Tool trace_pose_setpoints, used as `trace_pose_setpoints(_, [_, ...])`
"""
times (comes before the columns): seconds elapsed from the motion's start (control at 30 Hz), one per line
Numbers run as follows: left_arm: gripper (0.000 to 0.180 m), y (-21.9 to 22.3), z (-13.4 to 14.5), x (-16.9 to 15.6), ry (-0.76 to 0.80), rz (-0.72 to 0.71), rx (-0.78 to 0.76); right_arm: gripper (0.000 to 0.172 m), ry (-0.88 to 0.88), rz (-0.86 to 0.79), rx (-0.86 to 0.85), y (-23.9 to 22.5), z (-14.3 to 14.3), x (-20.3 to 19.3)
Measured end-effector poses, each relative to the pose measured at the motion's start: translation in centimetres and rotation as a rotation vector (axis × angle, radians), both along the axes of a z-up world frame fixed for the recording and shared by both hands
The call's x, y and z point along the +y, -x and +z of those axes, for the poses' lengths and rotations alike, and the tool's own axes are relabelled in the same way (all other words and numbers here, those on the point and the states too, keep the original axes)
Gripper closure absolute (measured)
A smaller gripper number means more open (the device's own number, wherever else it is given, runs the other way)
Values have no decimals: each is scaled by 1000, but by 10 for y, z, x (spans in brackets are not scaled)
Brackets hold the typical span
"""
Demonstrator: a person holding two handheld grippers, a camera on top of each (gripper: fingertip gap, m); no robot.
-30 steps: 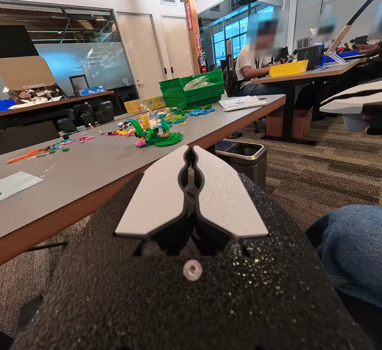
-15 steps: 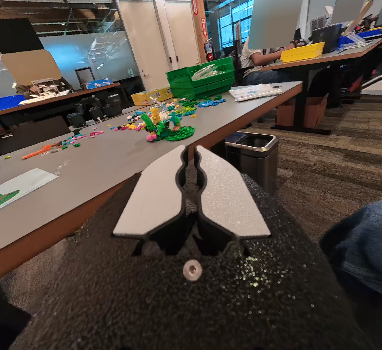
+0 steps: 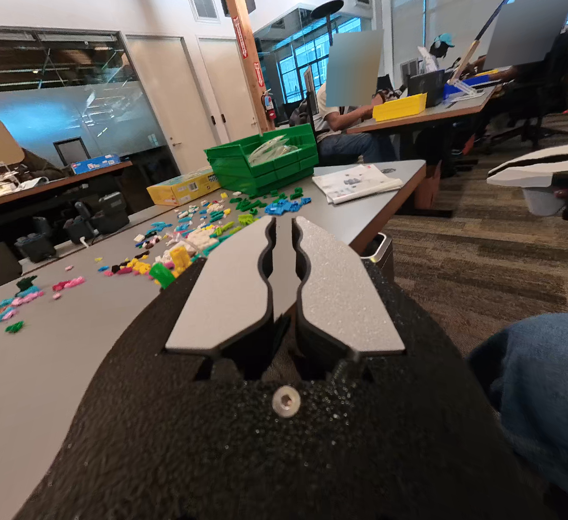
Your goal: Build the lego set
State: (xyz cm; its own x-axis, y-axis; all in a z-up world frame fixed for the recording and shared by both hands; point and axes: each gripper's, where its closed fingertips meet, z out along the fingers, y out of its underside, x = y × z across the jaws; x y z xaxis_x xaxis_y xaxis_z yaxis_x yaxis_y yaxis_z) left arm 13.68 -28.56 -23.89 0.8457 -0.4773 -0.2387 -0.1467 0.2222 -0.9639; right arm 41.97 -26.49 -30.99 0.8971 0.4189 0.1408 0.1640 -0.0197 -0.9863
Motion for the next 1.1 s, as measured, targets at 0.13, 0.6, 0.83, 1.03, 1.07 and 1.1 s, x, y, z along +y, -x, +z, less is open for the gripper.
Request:
trace_pose_setpoints(0.13, [171, 8, 13, 11, -51, 18, 20, 162, -14, -8, 33, 4, 4, 12])
trace_pose_setpoints(0.6, [169, 50, 48, 64, -26, 32, -120, 162, -94, -104, -139, 11, 0, 68])
trace_pose_setpoints(0.83, [165, 88, 54, 53, 28, 109, -199, 164, -309, -90, -36, 32, 80, 114])
trace_pose_setpoints(1.03, [166, 122, 58, 51, -77, 171, -184, 158, -44, 95, 16, 71, 74, 191])
trace_pose_setpoints(1.07, [167, 126, 54, 52, -79, 181, -167, 159, 28, 131, -23, 77, 65, 204])
trace_pose_setpoints(1.1, [167, 131, 50, 54, -78, 194, -141, 160, 97, 160, -60, 82, 57, 218])
